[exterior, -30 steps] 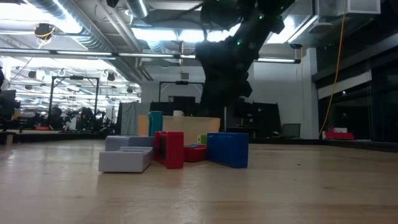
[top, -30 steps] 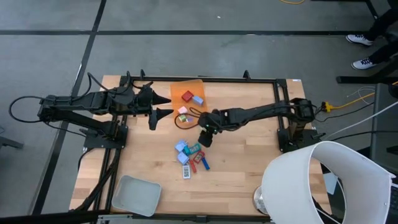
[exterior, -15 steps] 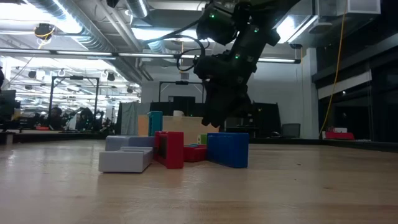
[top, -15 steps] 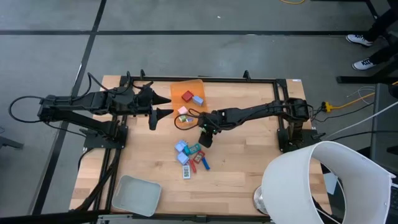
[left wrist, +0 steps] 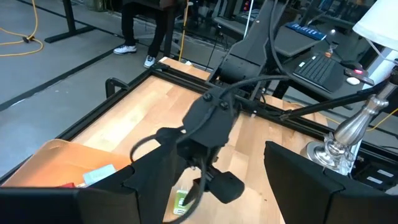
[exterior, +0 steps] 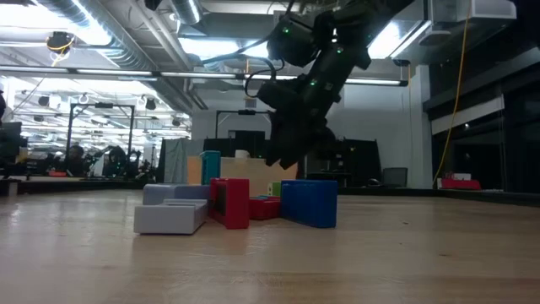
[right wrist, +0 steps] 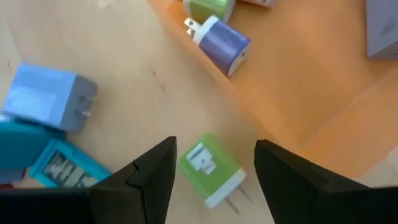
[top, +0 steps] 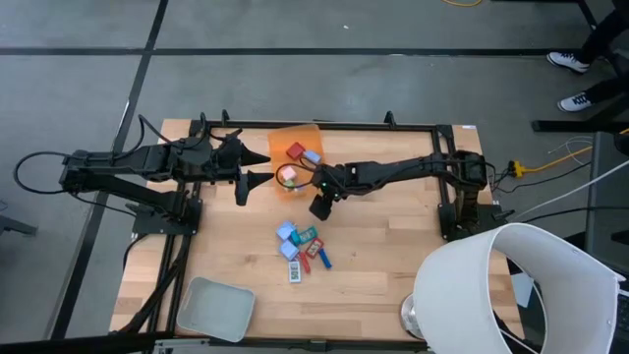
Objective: Pick & Place Office items
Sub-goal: Put the green charger adapter into the orange bin
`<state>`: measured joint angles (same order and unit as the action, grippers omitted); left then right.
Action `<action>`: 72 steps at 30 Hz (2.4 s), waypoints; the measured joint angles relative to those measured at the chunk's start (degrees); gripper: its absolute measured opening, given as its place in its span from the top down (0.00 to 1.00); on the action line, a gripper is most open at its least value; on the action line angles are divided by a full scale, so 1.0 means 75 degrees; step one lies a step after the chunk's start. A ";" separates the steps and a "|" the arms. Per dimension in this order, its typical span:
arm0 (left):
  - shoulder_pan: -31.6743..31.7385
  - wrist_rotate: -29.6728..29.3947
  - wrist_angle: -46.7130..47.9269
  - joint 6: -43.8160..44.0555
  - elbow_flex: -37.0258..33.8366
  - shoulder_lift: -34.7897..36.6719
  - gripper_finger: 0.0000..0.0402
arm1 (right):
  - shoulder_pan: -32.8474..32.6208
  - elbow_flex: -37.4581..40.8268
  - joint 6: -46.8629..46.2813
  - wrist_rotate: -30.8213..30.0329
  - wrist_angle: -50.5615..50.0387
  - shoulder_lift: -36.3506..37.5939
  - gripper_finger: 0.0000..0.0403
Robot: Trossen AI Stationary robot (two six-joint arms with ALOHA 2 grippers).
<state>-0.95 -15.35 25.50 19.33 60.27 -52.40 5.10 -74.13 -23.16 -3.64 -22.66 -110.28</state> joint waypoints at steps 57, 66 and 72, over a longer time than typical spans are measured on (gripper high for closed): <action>-0.0003 -0.0479 0.0079 0.0152 0.0000 -0.0035 0.41 | 0.0428 0.0003 0.3056 0.1750 -0.0452 -0.0120 0.47; -0.0003 -0.0547 0.0026 0.0260 0.0006 -0.0326 0.41 | 0.0474 -0.0007 0.3168 0.2021 -0.0445 -0.0781 0.47; -0.0003 -0.0405 0.0006 0.0347 0.0006 -0.0550 0.41 | 0.0432 -0.0026 0.3108 0.2022 -0.0083 -0.0909 0.47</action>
<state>-0.97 -18.39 25.54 21.93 60.31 -56.53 8.34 -74.32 0.15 11.53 -23.28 -117.10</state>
